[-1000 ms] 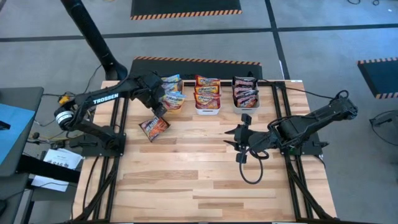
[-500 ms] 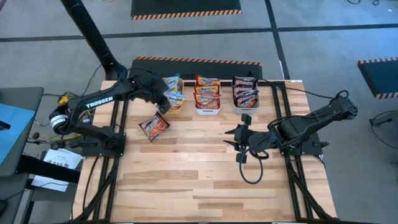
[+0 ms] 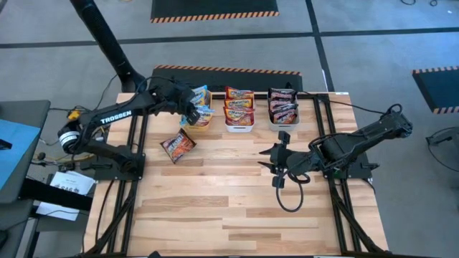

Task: Sort Maruchan noodles
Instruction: Put the blue noodle pack into the orange bin, then put the black noodle pack into the gray bin

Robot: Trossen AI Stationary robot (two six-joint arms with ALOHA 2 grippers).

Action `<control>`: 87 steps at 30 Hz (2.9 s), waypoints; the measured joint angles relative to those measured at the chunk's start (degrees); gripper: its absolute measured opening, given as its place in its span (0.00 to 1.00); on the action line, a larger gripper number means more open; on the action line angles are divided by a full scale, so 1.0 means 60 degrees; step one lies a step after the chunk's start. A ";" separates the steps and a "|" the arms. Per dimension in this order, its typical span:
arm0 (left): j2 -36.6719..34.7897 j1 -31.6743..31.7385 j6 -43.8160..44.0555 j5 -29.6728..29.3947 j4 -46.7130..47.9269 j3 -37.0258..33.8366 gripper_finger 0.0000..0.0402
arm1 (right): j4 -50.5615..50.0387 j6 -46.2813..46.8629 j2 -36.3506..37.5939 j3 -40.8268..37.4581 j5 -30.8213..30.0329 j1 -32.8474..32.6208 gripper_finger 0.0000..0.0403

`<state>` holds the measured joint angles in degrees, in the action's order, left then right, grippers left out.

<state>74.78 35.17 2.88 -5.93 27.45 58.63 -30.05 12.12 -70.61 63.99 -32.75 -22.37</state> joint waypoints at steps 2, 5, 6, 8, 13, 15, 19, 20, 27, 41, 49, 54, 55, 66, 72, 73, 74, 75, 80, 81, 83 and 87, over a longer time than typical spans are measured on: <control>0.0100 0.0119 0.0098 -0.0073 0.0086 0.0000 0.27 | 0.0005 0.0000 0.0000 0.0000 0.0000 0.0000 0.42; 0.0390 0.0212 0.0230 -0.0051 0.0084 0.0011 0.27 | 0.0006 0.0000 0.0000 0.0000 0.0001 -0.0001 0.42; 0.0465 0.0207 0.0287 -0.0051 0.0221 0.0007 0.27 | -0.0002 0.0000 0.0000 0.0000 0.0004 -0.0015 0.42; 0.0590 0.0201 0.0352 -0.0023 0.0341 0.0007 0.27 | 0.0005 -0.0003 0.0000 0.0000 0.0015 -0.0018 0.42; 0.0857 0.0183 0.0577 0.0113 0.1221 0.0011 0.27 | -0.0029 -0.0004 0.0000 -0.0004 0.0078 -0.0018 0.42; 0.0850 0.0170 0.0608 0.0065 0.1593 0.0011 0.27 | -0.0036 -0.0004 0.0004 -0.0004 0.0132 -0.0018 0.42; 0.0853 0.0121 0.0686 -0.0325 0.1754 0.0011 0.27 | -0.0070 -0.0004 0.0004 -0.0004 0.0225 -0.0018 0.42; 0.0853 0.0122 0.0722 -0.0328 0.1758 0.0011 0.27 | -0.0073 -0.0004 0.0004 -0.0004 0.0229 -0.0018 0.42; 0.0853 0.0128 0.0722 -0.0180 0.1832 0.0011 0.27 | -0.0071 0.0000 0.0004 -0.0004 0.0237 -0.0018 0.42; 0.0751 0.0127 0.0532 -0.0087 0.3275 0.1440 0.27 | -0.0072 0.0000 0.0000 -0.0004 0.0240 -0.0018 0.42; 0.0701 -0.0458 0.0916 -0.0065 0.5143 0.2423 0.27 | -0.0243 0.0000 0.0003 -0.0004 0.0278 -0.0018 0.42; 0.0645 -0.1068 0.1566 -0.0064 0.6219 0.2426 0.27 | -0.0243 0.0004 0.0004 -0.0004 0.0662 -0.0018 0.42; 0.0645 -0.1191 0.1674 -0.0066 0.6493 0.2426 0.27 | -0.0239 0.0007 0.0001 -0.0004 0.0782 -0.0018 0.42; 0.0645 -0.2797 0.2880 0.0330 0.7976 0.2290 0.27 | -0.0242 0.0511 0.0004 -0.0004 0.0998 -0.0018 0.42; 0.0233 -0.3868 0.3608 0.0346 0.8568 0.2262 0.27 | -0.0239 0.0510 0.0003 -0.0004 0.1001 -0.0018 0.42; 0.0085 -0.4073 0.3699 0.0327 0.8562 0.2226 0.27 | -0.0237 0.0510 0.0004 -0.0004 0.1002 -0.0015 0.42; -0.0098 -0.4271 0.3820 0.0324 0.8563 0.2171 0.27 | -0.0232 0.0515 0.0004 -0.0004 0.1001 -0.0018 0.42; -0.0313 -0.4440 0.3931 0.0322 0.8526 0.2079 0.27 | -0.0241 0.0569 0.0004 -0.0004 0.1000 -0.0018 0.42; -0.1808 -0.5081 0.4728 -0.0154 0.7693 0.0893 0.27 | -0.0315 0.1150 0.0004 -0.0004 0.1002 -0.0018 0.42; -0.2159 -0.5142 0.4881 -0.0269 0.7479 0.0561 0.27 | -0.0307 0.1246 0.0004 -0.0004 0.1002 -0.0018 0.42; -0.2824 -0.5210 0.5126 -0.0491 0.7017 -0.0115 0.27 | -0.0322 0.1325 0.0004 -0.0004 0.1002 -0.0018 0.42; -0.3933 -0.5227 0.5157 -0.0835 0.5996 -0.1281 0.27 | -0.0355 0.1332 0.0004 -0.0004 0.1002 -0.0018 0.42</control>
<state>51.18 3.81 33.82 -10.94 63.42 50.95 -32.18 20.11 -70.59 63.96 -26.74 -22.48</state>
